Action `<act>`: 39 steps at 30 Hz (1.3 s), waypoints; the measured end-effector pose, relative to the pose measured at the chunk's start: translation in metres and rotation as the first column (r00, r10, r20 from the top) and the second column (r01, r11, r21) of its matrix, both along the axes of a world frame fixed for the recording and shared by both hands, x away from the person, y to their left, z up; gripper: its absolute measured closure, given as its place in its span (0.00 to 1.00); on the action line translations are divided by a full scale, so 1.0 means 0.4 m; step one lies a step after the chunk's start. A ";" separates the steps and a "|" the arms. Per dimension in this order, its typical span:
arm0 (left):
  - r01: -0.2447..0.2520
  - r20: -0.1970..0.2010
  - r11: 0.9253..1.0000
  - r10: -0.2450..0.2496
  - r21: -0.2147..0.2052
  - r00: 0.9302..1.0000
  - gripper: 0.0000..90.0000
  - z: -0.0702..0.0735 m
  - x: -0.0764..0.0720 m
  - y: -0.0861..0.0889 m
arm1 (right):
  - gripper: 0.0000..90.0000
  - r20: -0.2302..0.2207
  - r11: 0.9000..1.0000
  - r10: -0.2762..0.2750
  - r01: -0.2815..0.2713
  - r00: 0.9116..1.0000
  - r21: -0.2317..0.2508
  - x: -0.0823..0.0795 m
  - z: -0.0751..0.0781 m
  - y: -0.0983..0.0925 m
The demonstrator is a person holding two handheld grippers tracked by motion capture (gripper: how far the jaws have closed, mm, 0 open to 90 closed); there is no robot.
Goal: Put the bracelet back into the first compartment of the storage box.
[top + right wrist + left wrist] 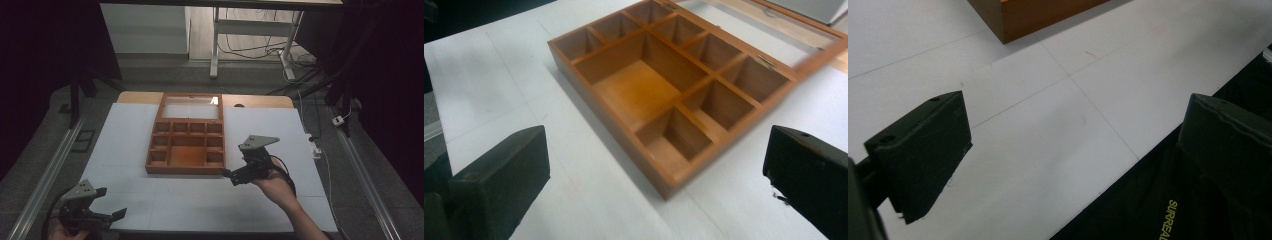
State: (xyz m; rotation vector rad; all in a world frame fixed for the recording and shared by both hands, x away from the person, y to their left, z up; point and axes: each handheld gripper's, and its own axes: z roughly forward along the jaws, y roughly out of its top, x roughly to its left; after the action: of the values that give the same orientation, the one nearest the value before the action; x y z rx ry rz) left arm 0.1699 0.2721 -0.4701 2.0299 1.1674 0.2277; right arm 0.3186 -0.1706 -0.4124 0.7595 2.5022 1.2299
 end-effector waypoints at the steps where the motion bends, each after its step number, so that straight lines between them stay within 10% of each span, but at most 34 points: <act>1: -0.001 -0.001 1.000 0.001 -0.001 1.000 0.01 0.000 0.000 -0.001 | 0.00 -0.001 1.000 -0.010 0.010 1.000 -0.002 -0.007 0.000 -0.012; 16: -0.005 -0.004 1.000 0.005 0.010 1.000 0.01 -0.001 0.002 -0.005 | 0.00 -0.002 0.985 -0.168 0.167 0.986 -0.043 -0.099 -0.043 -0.187; 39: -0.005 -0.009 1.000 0.005 0.029 1.000 0.01 -0.001 0.002 -0.009 | 0.00 -0.036 0.913 -0.404 0.400 0.914 -0.085 -0.220 -0.073 -0.380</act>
State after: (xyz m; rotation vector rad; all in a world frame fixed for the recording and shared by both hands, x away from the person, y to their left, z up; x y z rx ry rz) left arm 0.1708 0.2683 -0.4707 2.0554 1.1808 0.2396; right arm 0.2304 -0.3225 -0.4418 1.2259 2.2555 0.9731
